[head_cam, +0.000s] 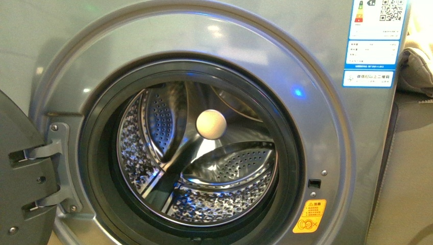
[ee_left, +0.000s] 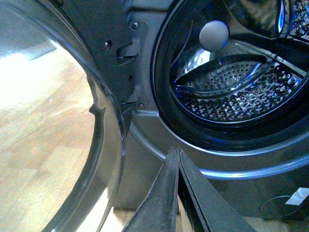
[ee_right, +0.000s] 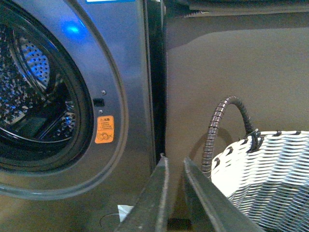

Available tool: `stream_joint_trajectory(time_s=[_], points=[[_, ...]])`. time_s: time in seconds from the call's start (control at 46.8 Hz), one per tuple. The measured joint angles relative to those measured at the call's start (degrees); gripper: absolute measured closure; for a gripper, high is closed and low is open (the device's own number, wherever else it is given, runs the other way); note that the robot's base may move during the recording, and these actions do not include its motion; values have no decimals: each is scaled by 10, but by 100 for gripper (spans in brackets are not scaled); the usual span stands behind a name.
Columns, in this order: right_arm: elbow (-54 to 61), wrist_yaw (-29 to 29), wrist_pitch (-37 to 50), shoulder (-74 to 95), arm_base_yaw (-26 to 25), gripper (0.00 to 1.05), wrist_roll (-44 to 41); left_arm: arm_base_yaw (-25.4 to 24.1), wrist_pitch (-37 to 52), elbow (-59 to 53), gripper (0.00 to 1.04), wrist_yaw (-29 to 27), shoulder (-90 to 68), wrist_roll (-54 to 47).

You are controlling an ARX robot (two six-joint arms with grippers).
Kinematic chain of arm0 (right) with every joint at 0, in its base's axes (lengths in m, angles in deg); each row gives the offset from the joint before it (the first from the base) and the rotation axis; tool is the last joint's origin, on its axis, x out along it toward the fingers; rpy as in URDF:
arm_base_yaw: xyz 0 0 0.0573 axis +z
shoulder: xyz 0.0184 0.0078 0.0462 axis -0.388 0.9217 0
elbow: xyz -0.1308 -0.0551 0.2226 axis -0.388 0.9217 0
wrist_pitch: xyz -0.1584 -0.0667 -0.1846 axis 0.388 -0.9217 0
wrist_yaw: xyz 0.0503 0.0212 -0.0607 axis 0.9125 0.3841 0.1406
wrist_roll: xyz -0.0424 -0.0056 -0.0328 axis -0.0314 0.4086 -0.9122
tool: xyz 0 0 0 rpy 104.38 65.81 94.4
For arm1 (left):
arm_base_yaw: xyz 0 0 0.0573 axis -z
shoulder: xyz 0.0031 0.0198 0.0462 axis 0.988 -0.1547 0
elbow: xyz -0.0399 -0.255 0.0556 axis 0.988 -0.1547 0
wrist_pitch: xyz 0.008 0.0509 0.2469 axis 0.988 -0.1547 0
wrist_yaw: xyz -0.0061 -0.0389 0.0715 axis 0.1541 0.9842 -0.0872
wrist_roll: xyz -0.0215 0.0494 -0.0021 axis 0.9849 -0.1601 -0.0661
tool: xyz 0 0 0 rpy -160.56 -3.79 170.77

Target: Collect clothes from washing machine

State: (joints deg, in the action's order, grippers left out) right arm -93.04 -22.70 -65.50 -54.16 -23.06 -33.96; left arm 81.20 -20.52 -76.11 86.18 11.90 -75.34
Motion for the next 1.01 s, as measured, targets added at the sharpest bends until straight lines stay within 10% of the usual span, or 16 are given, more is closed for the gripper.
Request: stream_joint_trajectory(time_s=[0.064,0.813,1.005], points=[[5,0,1,-4,0,103,-3,0,0,0,101,0,0,0],[35,-1,5,-31,0,102,-3,0,0,0,101,0,0,0],[35,-1,5,-31,0,72,-4,0,0,0,64,0,0,0]])
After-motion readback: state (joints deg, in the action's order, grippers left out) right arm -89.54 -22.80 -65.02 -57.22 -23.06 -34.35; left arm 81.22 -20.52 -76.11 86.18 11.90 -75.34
